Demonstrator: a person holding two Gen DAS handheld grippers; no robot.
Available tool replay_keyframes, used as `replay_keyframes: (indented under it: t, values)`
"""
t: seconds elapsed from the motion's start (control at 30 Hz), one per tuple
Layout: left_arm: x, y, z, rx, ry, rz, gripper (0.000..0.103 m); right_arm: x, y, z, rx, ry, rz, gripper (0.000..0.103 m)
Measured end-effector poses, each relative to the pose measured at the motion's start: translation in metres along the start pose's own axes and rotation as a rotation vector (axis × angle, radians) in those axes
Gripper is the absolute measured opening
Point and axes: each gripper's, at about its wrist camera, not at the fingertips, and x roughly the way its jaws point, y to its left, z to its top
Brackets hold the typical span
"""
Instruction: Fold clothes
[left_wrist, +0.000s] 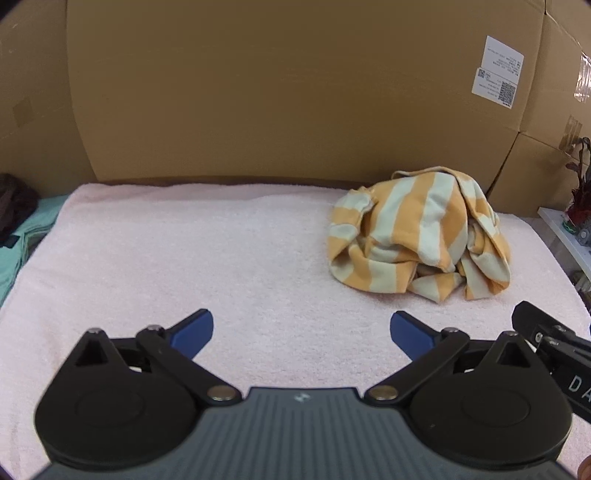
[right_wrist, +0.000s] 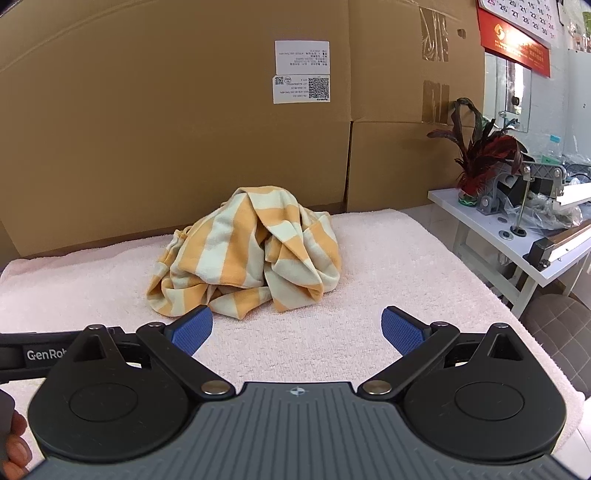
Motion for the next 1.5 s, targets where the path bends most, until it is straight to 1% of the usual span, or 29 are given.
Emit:
replay_keyframes:
  t: [0.07,0.13,0.23,0.4,0.6,0.77,0.87,0.93,1.2,1.5]
  values:
    - [-0.001,0.001,0.004,0.008,-0.011,0.014,0.102,-0.002,0.001,0.002,-0.003,-0.01,-0.003,0.1]
    - [-0.002,-0.004,0.004,0.062,-0.027,0.068,0.102,-0.003,0.002,0.004,0.001,-0.014,-0.006,0.1]
    - [-0.001,-0.01,0.002,0.135,-0.026,0.086,0.102,-0.004,0.004,0.006,0.008,-0.019,-0.005,0.1]
    - [-0.004,-0.015,-0.003,0.155,-0.036,0.082,0.103,-0.004,0.005,0.005,0.015,-0.022,-0.015,0.1]
    - [-0.004,-0.017,-0.005,0.136,-0.016,0.071,0.103,-0.004,0.002,0.004,0.032,-0.021,-0.027,0.1]
    - [-0.011,-0.016,-0.01,0.131,-0.042,0.059,0.103,-0.005,0.001,0.002,0.052,-0.023,-0.017,0.1]
    - [-0.013,-0.016,-0.011,0.137,-0.056,0.068,0.103,-0.006,0.0,0.001,0.064,-0.022,-0.009,0.1]
    - [-0.013,-0.017,-0.011,0.144,-0.063,0.077,0.103,-0.006,0.001,0.001,0.06,-0.023,-0.011,0.1]
    - [-0.007,-0.006,-0.011,0.104,-0.036,0.087,0.102,-0.009,0.0,-0.002,0.042,-0.041,-0.046,0.1]
    - [-0.012,-0.001,-0.011,0.09,-0.053,0.082,0.102,-0.008,0.004,-0.005,0.027,-0.032,-0.046,0.1]
